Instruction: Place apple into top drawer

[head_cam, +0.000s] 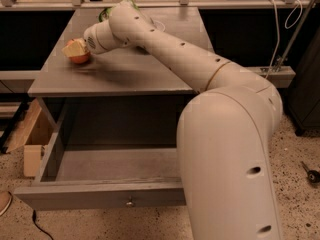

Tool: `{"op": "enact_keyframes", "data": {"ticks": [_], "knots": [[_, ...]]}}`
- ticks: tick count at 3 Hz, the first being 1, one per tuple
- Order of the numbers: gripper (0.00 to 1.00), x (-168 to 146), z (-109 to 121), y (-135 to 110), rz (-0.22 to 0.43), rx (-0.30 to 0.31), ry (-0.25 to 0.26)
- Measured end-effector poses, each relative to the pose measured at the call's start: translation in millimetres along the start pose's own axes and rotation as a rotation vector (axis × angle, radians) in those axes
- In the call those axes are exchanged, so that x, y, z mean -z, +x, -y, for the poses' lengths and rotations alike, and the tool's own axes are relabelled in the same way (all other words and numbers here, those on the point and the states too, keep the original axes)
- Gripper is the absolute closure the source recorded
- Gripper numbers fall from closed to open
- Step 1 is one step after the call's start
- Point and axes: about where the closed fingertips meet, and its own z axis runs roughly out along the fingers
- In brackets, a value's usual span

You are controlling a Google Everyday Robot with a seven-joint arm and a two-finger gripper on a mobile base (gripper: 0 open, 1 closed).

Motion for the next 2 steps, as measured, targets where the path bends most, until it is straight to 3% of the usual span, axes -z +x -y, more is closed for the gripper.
{"op": "enact_keyframes", "data": {"ticks": [1,2], "knots": [[0.79,19.6,-12.4,-0.3,0.057,0.006,-0.044],[1.00,69.0,-26.1,4.0,0.141,0.029,-0.084]]}}
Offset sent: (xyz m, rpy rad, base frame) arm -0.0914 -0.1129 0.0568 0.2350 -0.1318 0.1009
